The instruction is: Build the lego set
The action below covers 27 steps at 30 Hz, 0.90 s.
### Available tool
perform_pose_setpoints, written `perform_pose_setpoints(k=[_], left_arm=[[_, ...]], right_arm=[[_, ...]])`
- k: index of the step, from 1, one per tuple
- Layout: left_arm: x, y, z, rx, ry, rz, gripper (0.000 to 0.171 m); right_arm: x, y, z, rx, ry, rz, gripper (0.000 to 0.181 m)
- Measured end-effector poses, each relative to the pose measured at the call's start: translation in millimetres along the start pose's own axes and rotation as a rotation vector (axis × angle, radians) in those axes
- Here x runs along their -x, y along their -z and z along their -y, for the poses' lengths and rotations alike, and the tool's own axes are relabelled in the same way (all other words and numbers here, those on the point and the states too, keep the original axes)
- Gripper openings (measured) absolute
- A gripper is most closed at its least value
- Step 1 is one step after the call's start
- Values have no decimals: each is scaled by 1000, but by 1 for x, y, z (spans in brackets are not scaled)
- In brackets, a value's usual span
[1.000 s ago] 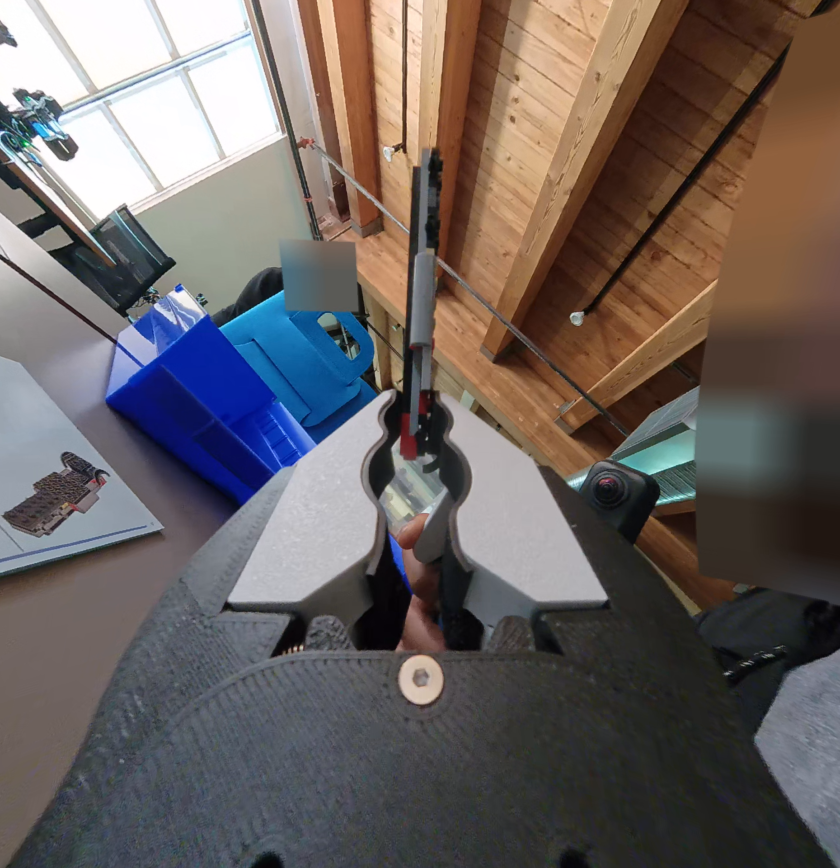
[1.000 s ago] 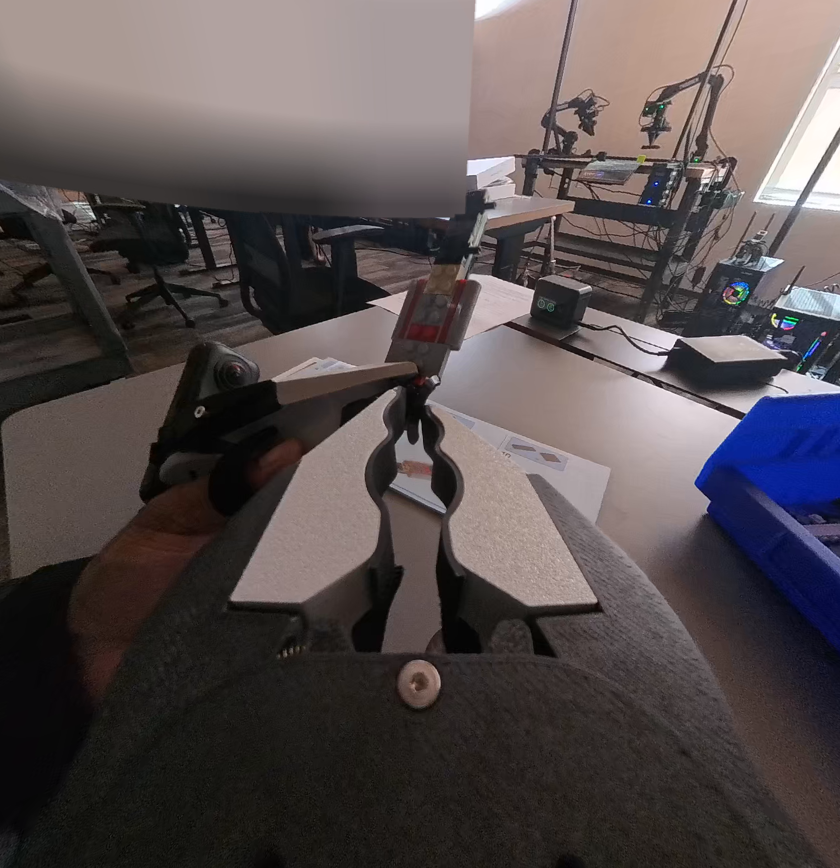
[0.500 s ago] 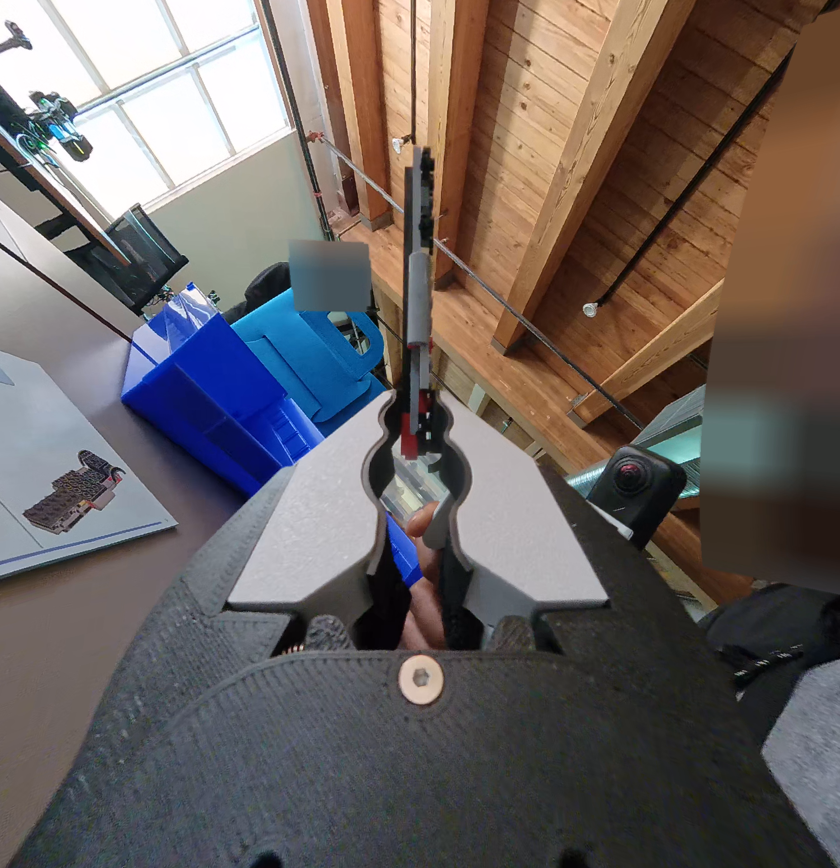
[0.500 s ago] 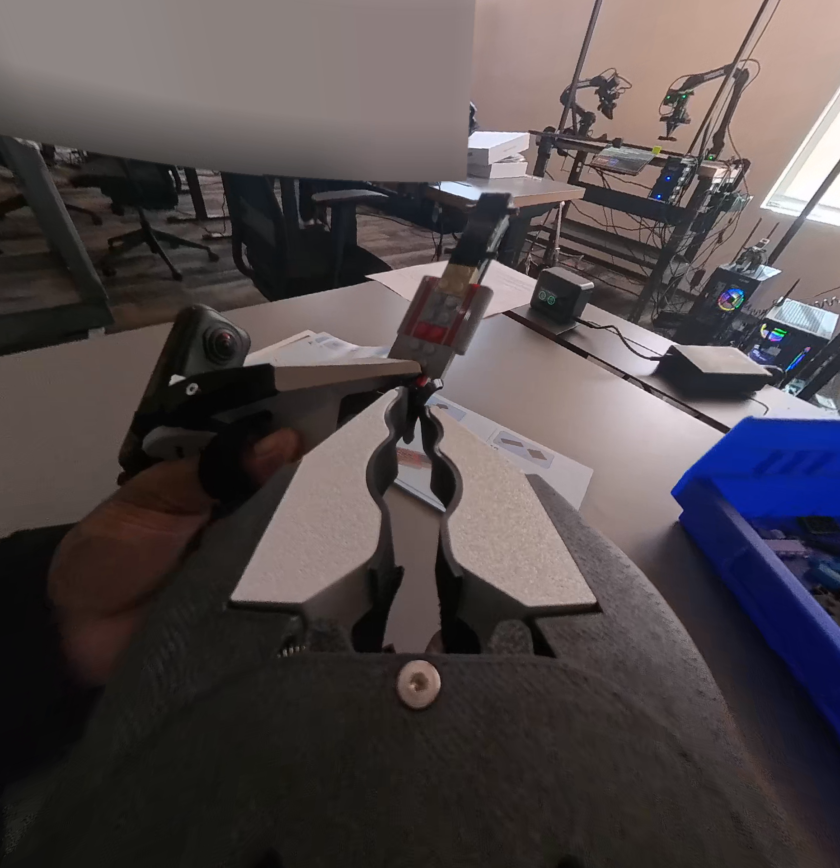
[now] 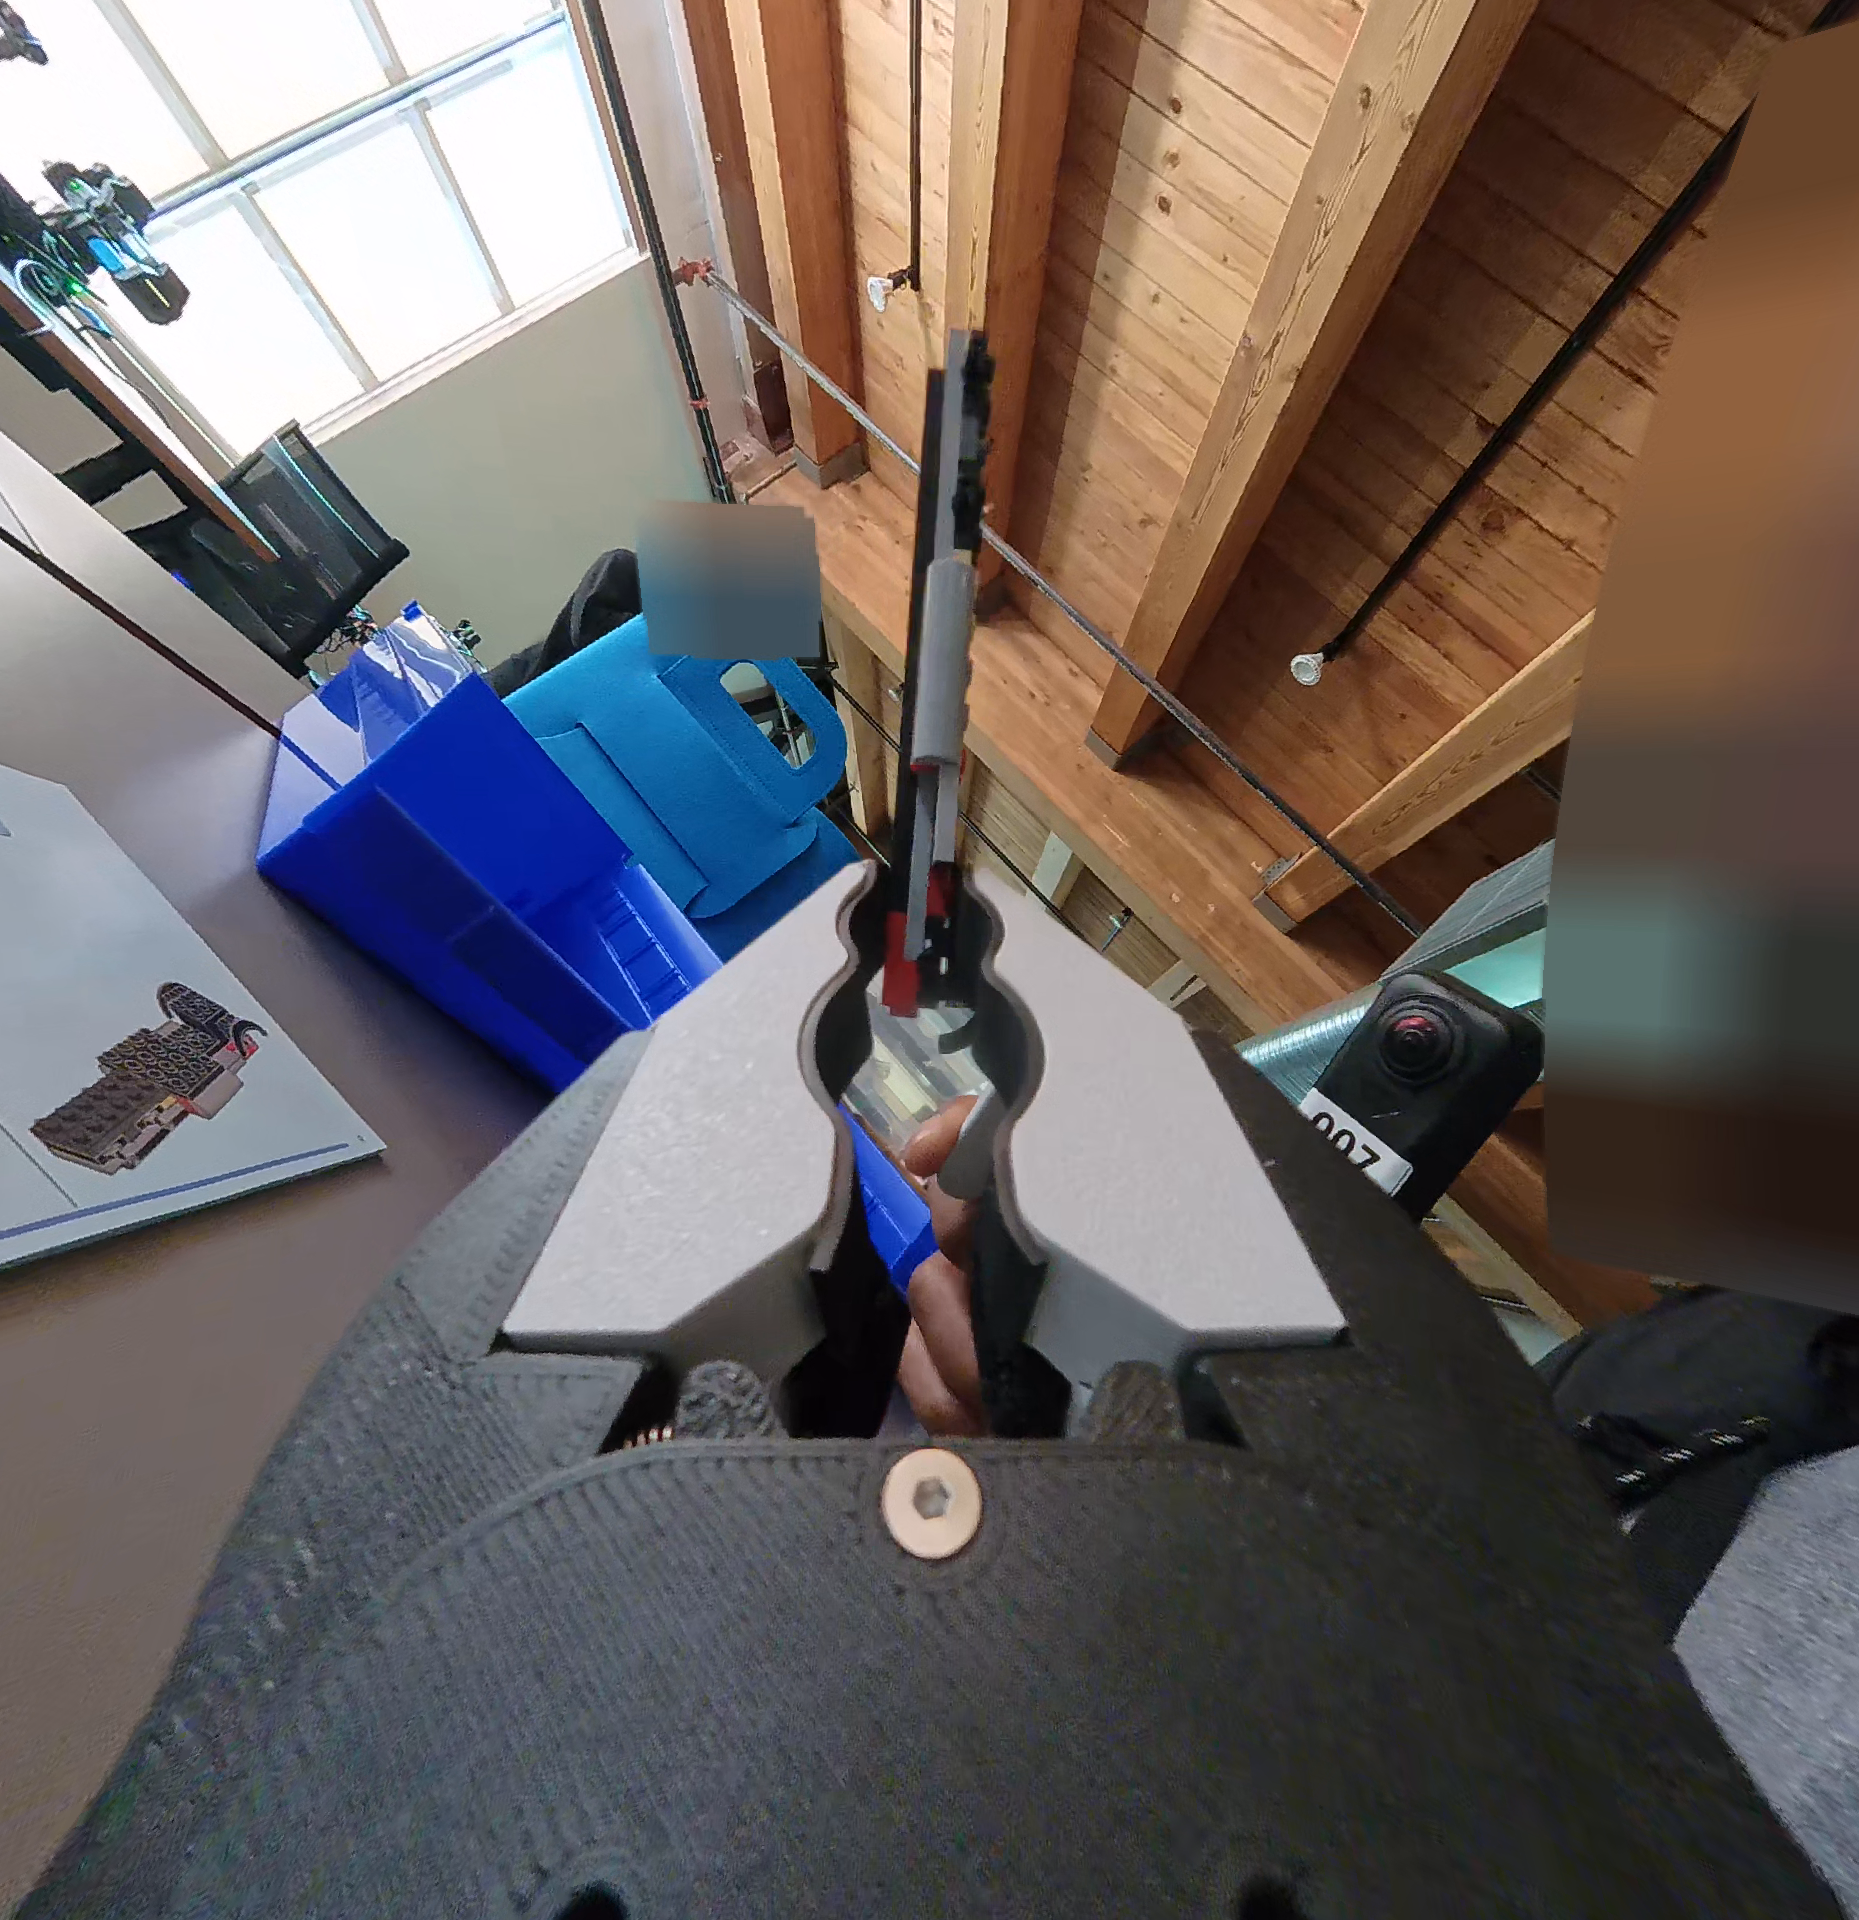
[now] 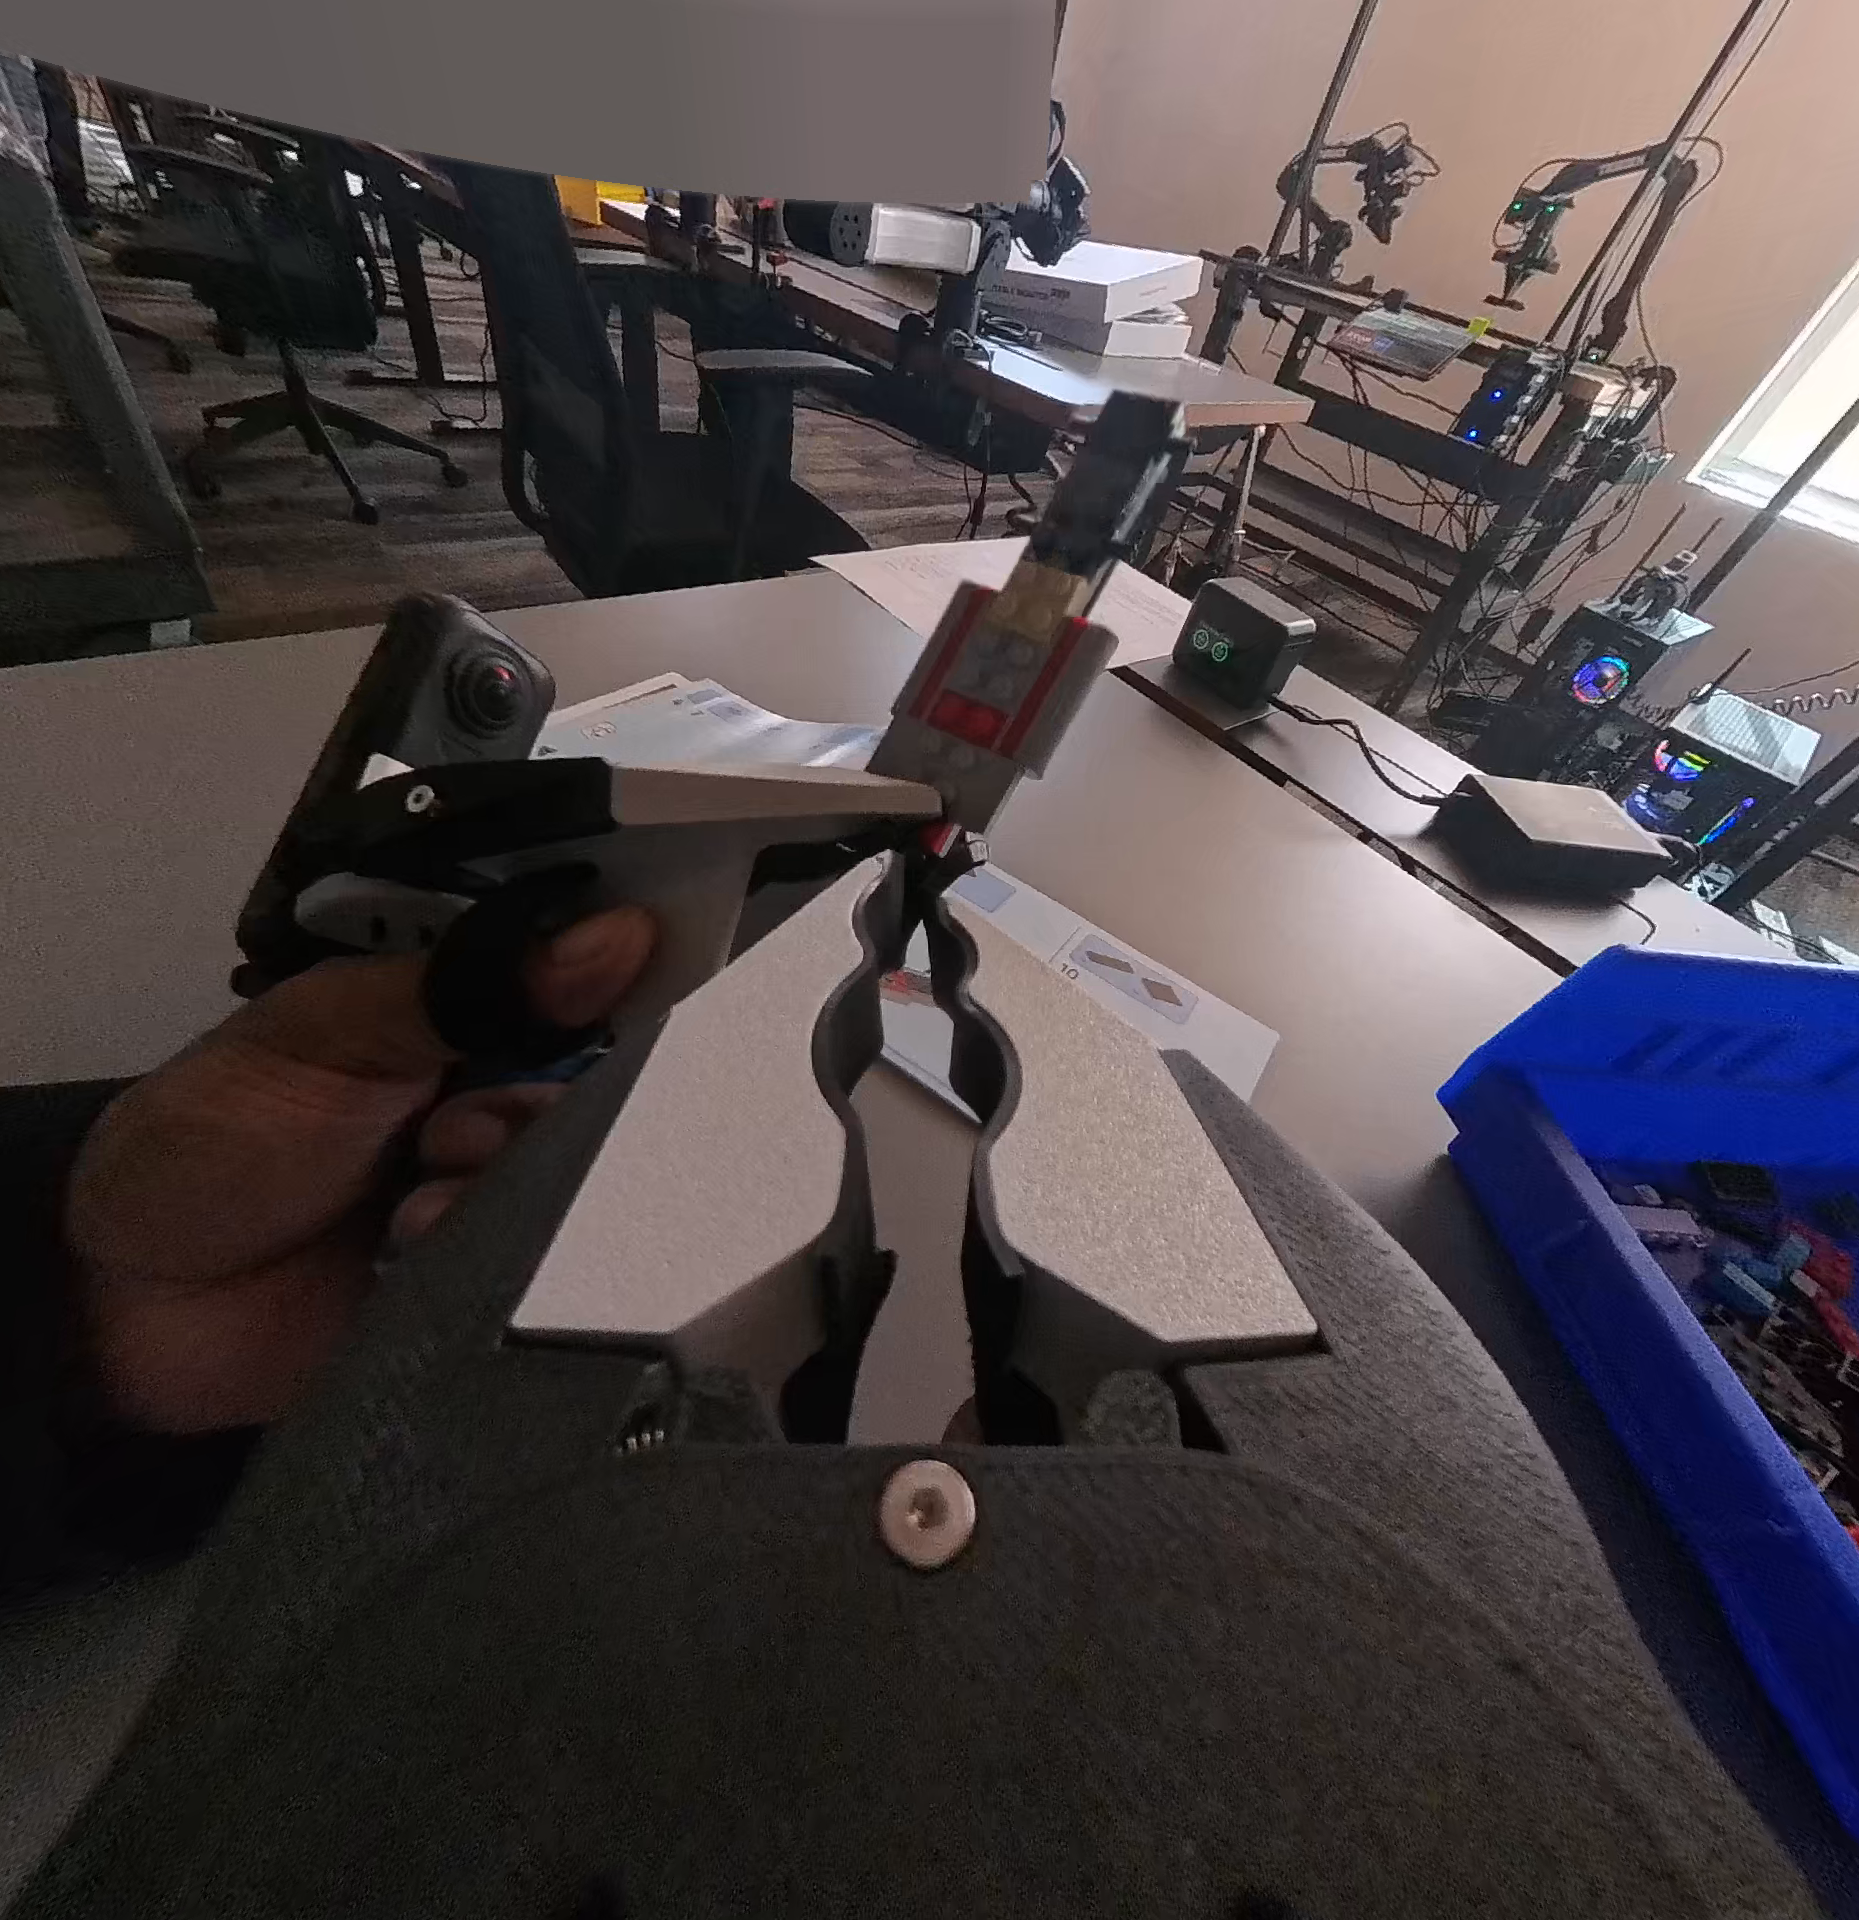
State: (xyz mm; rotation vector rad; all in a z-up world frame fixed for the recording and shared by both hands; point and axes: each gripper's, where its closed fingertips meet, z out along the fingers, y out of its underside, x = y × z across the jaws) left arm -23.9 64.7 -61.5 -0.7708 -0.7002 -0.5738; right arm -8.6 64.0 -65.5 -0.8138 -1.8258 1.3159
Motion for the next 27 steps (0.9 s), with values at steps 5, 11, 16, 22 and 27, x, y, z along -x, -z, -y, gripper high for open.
perform_pose_setpoints(k=[5, 11, 16, 22, 27], left_arm=[[0, -1, -1, 20, 38, -16, 11], [4, -2, -4, 41, 97, -13, 11], [8, -3, -2, 43, 137, -4, 13], [12, -2, -2, 43, 169, 22, 14], [15, -2, -3, 49, 208, 32, 13]], right_arm=[[-1, 1, 0, 4, 7, 37, 8], [-4, 1, -4, 26, -4, 77, 8], [-5, -1, -9, 36, -42, 96, 8], [-6, -4, -11, 33, -66, 95, 8], [-7, -6, -11, 41, -65, 108, 8]])
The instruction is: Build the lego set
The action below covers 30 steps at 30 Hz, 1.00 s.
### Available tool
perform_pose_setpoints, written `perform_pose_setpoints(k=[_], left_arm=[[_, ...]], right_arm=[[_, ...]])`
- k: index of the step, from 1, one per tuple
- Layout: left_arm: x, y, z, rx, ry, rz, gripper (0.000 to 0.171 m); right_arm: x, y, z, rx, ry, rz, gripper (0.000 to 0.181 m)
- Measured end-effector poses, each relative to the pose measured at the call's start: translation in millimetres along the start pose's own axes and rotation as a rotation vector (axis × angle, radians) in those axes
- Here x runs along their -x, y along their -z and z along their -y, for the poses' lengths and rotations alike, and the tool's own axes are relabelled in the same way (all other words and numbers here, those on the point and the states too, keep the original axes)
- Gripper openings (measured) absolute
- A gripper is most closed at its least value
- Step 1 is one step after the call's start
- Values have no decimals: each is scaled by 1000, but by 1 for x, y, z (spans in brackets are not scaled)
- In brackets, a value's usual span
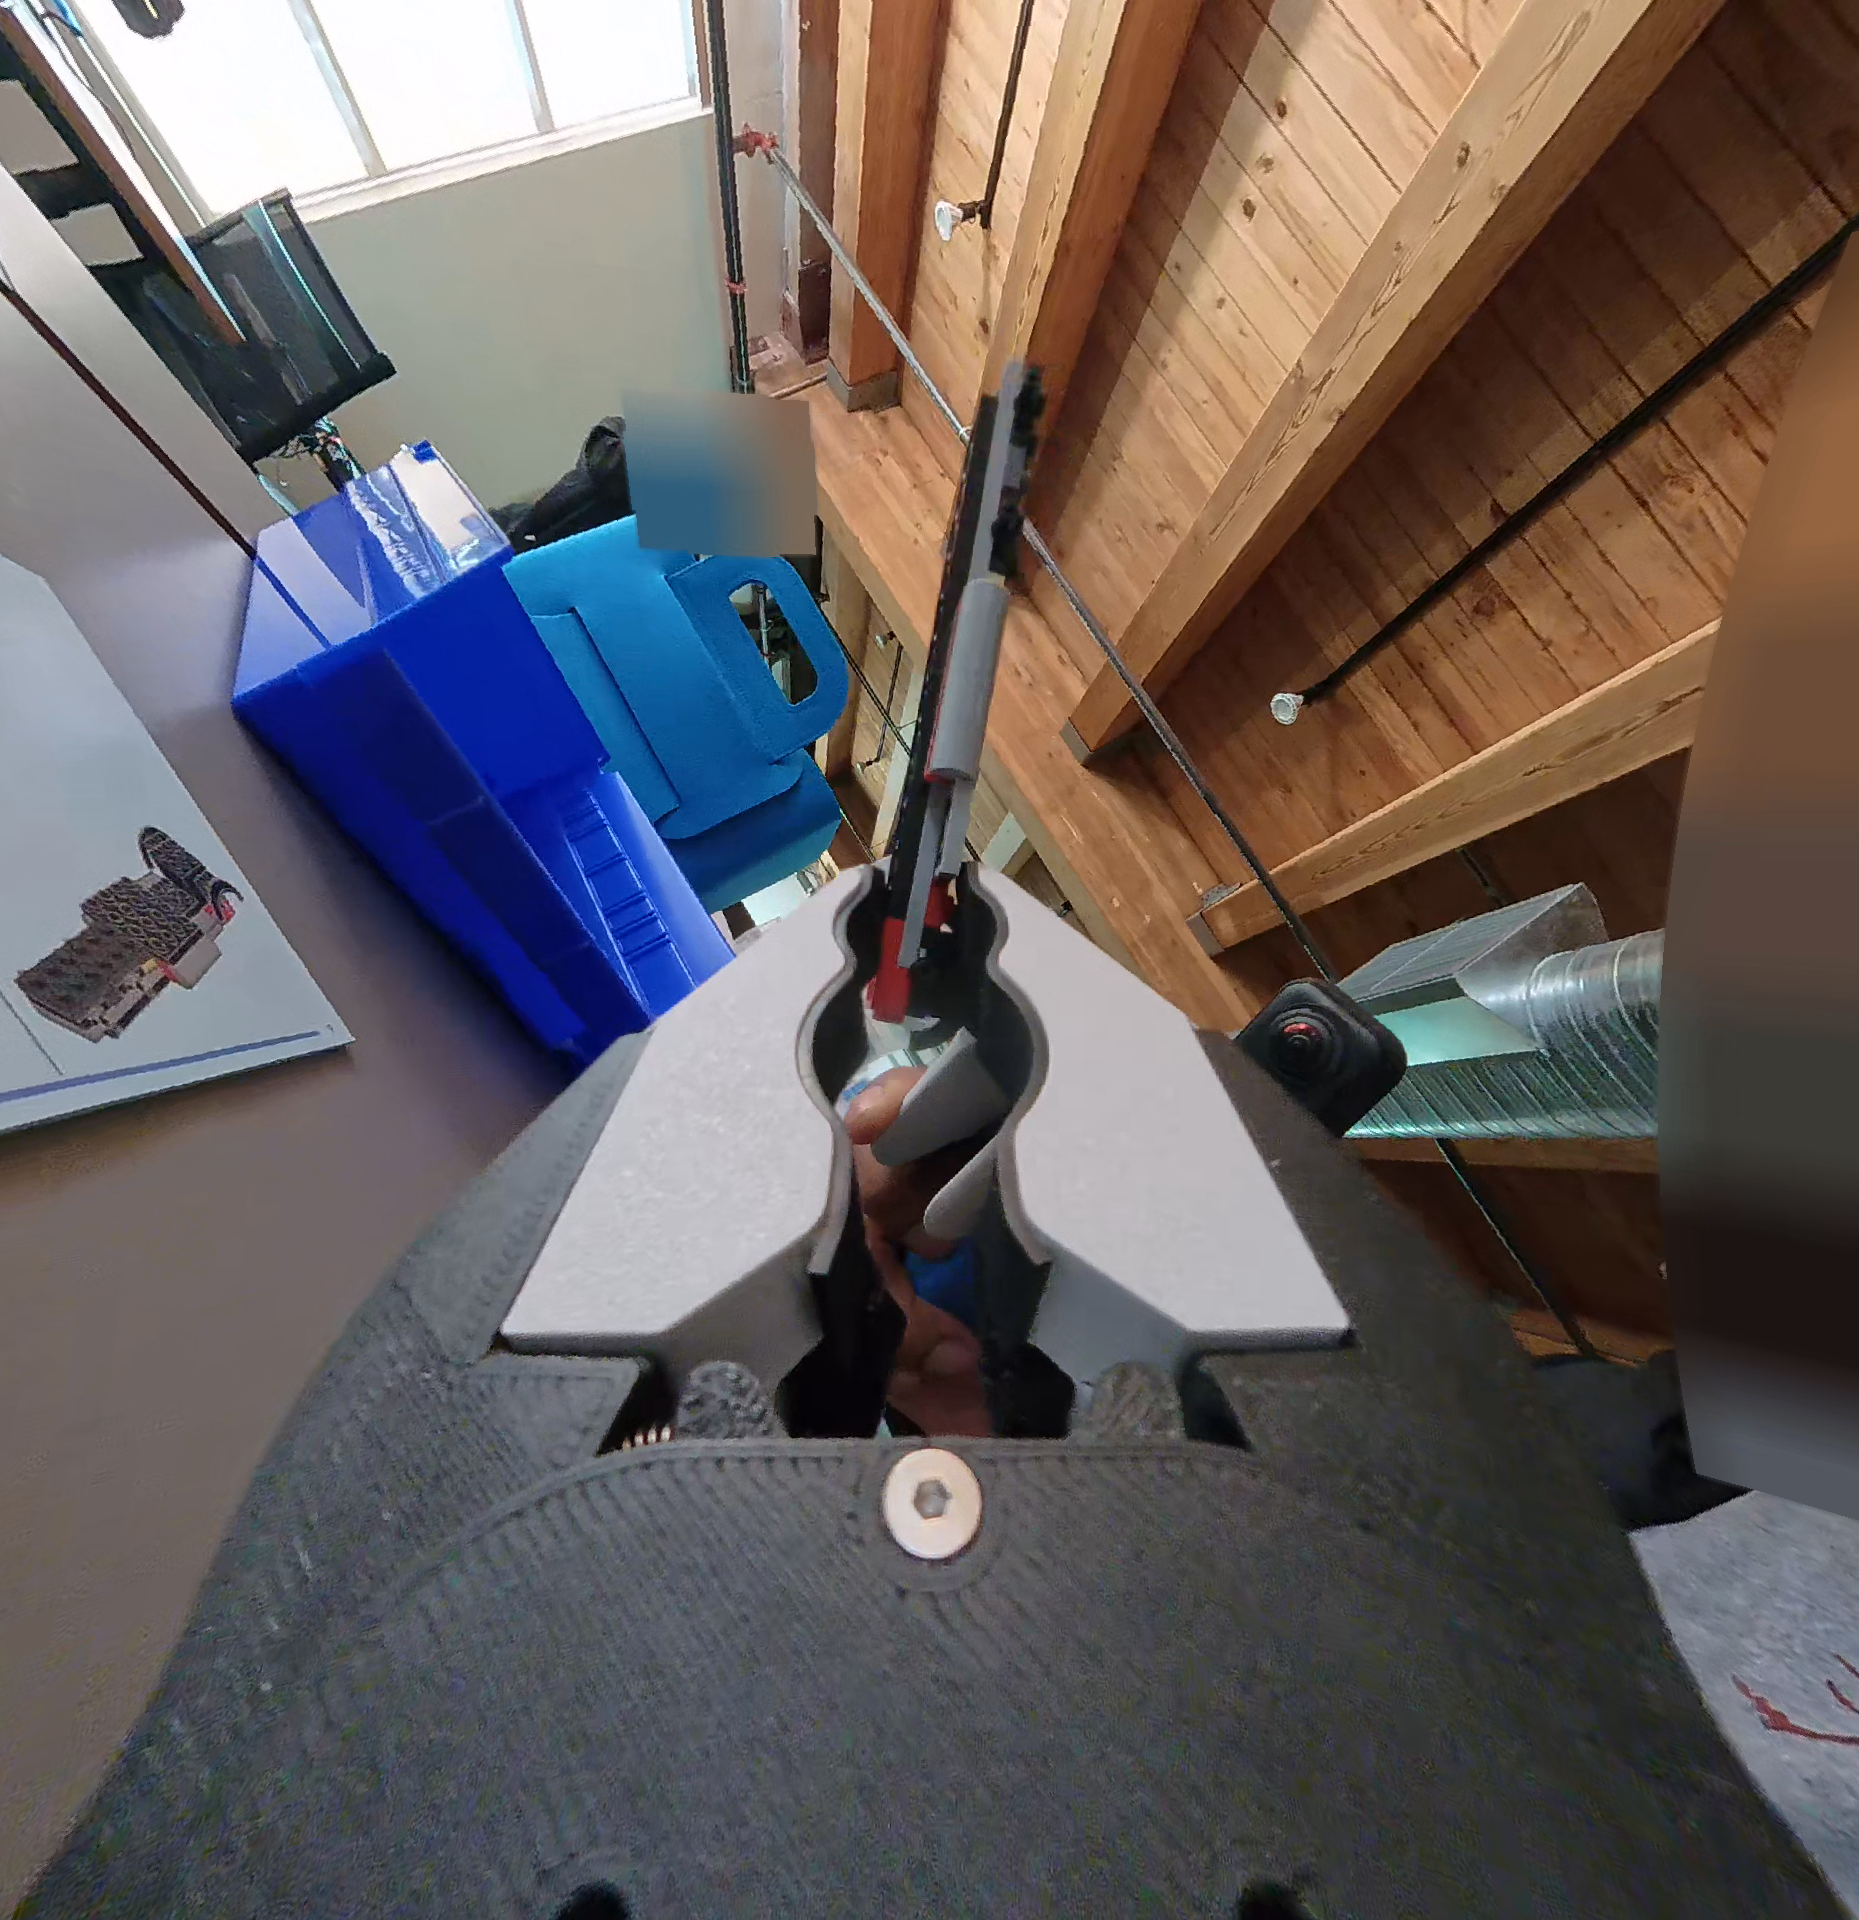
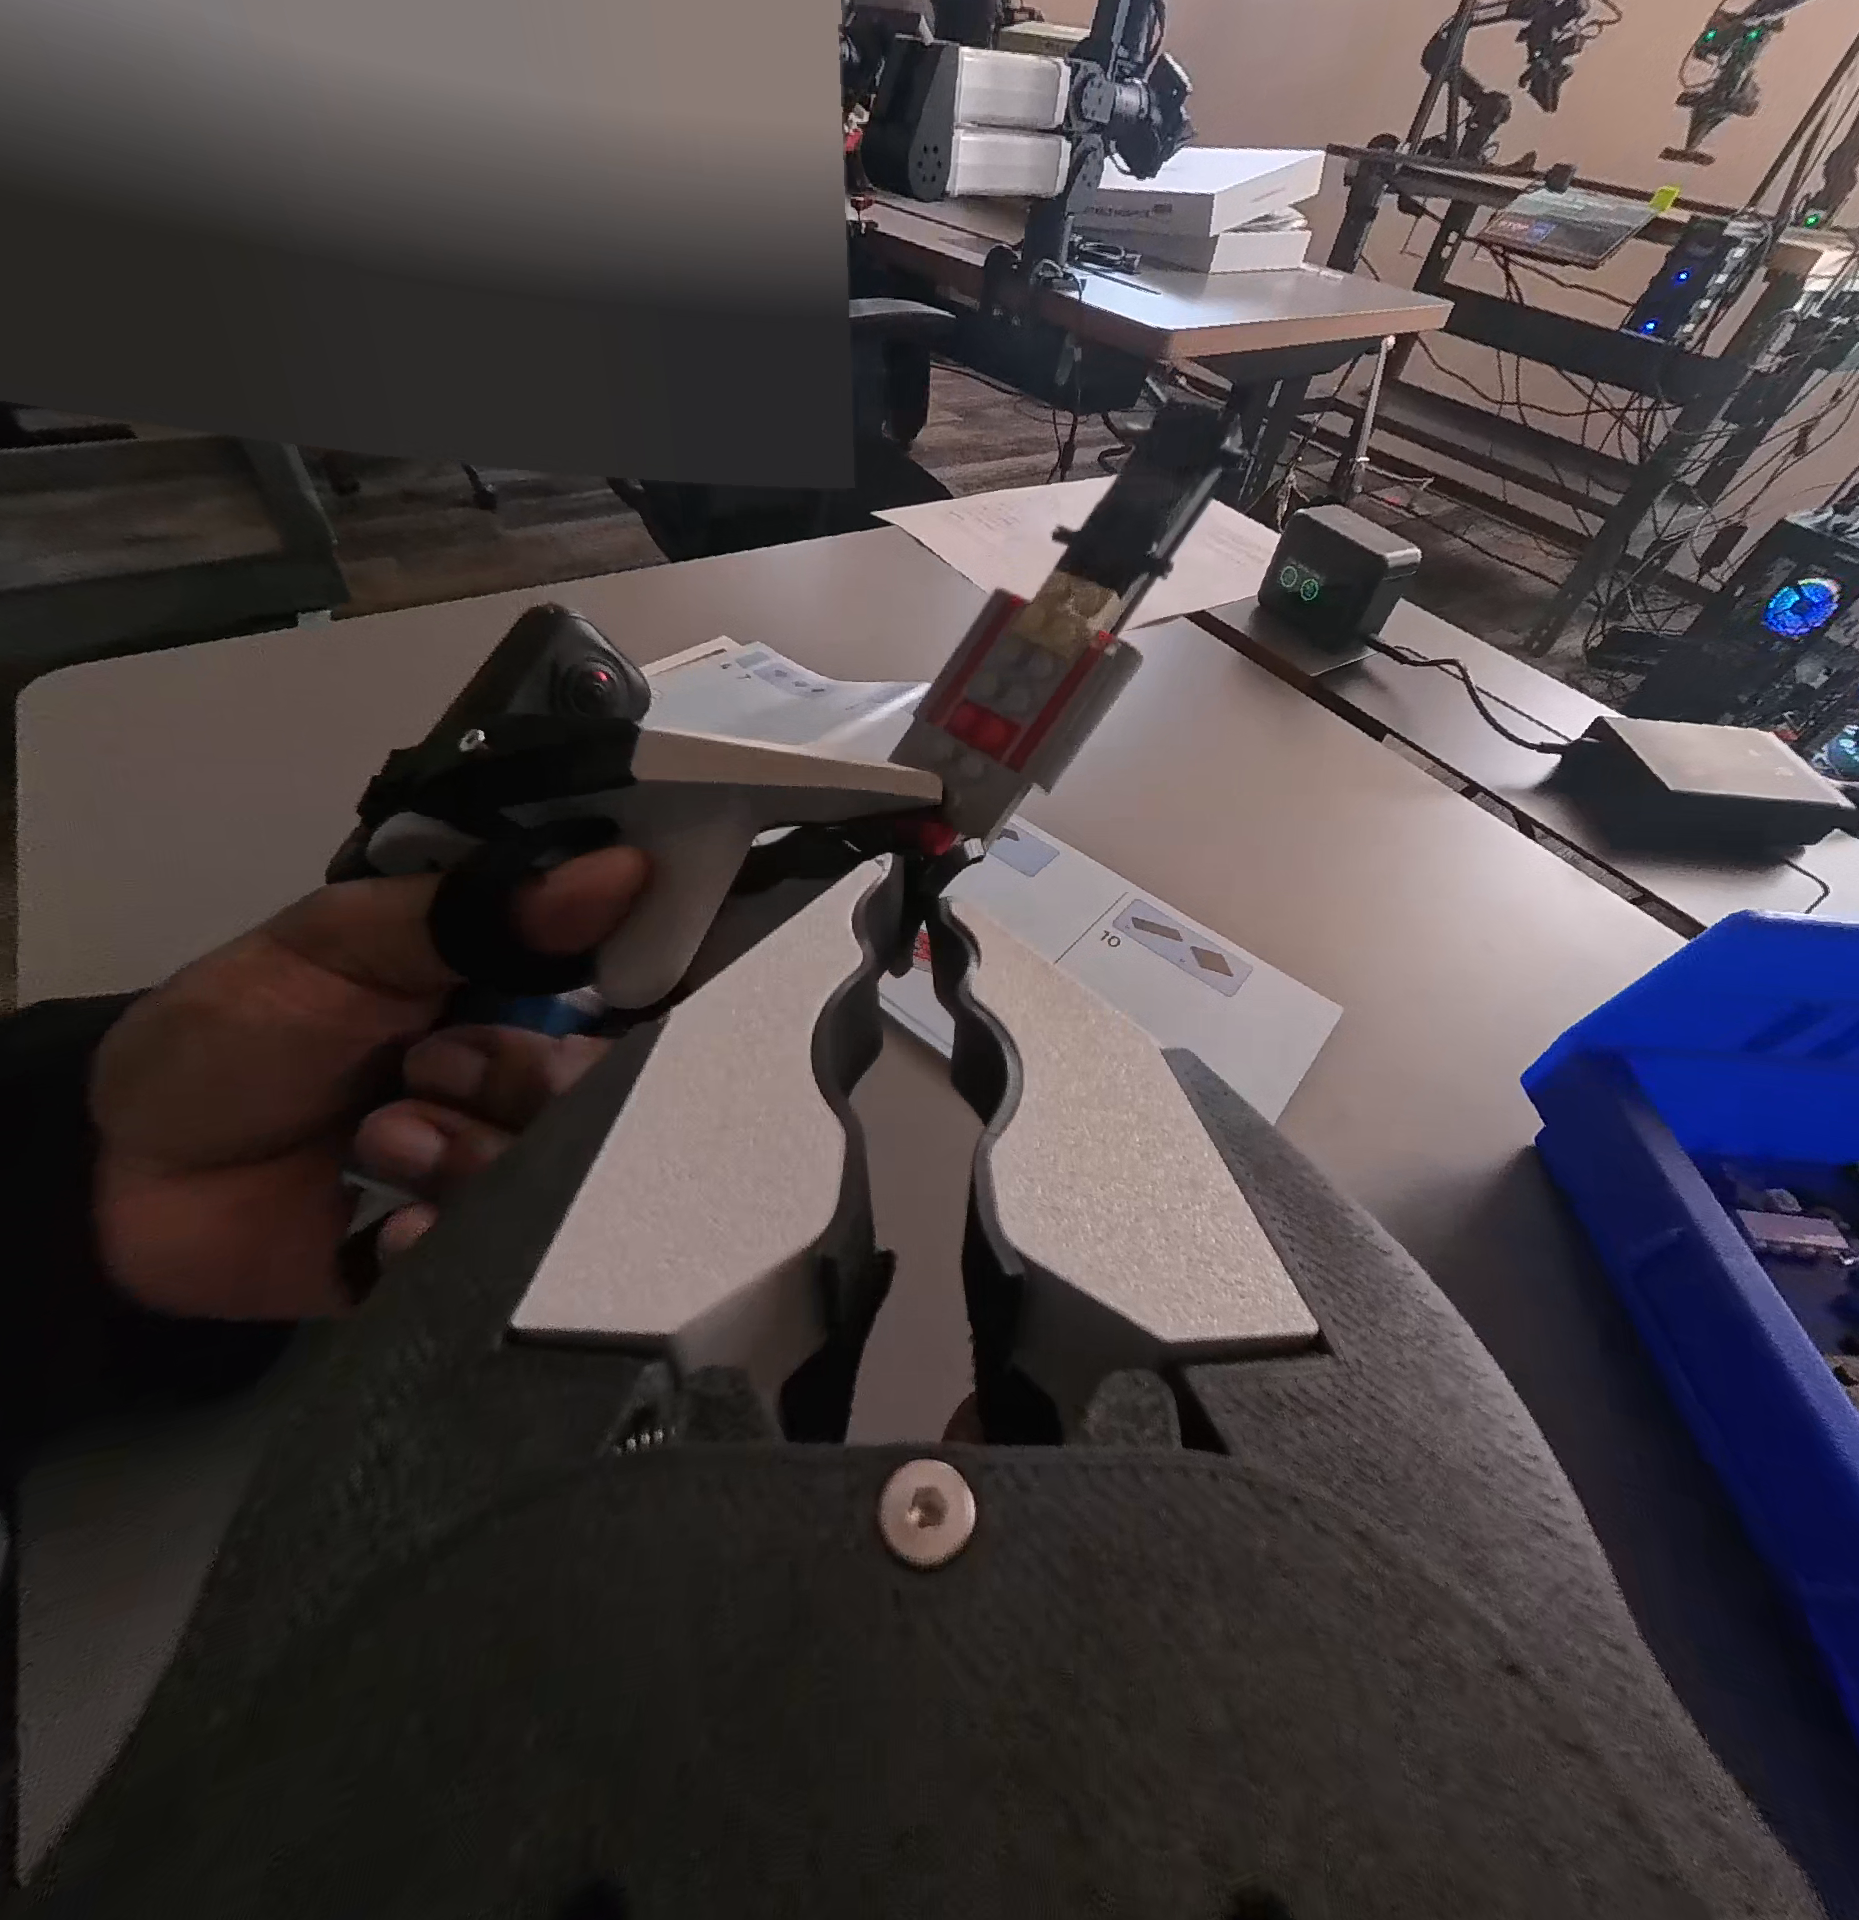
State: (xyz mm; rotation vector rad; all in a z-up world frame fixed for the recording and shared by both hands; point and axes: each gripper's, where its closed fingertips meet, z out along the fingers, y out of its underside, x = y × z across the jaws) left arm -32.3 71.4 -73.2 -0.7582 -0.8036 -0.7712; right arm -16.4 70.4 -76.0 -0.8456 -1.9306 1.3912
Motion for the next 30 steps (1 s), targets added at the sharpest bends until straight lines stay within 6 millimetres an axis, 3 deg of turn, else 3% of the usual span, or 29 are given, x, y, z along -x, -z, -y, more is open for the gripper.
perform_pose_setpoints(k=[8, 19, 30], left_arm=[[5, 1, 0, -15, 52, 24, 13], [1, 0, 0, 11, -19, 21, 19], [-1, 1, 4, -34, 159, -93, 19]], right_arm=[[-1, -2, -3, 12, 14, -13, 8], [-1, -3, -5, 2, 35, -50, 8], [-1, -2, -5, -9, 17, -33, 8]])
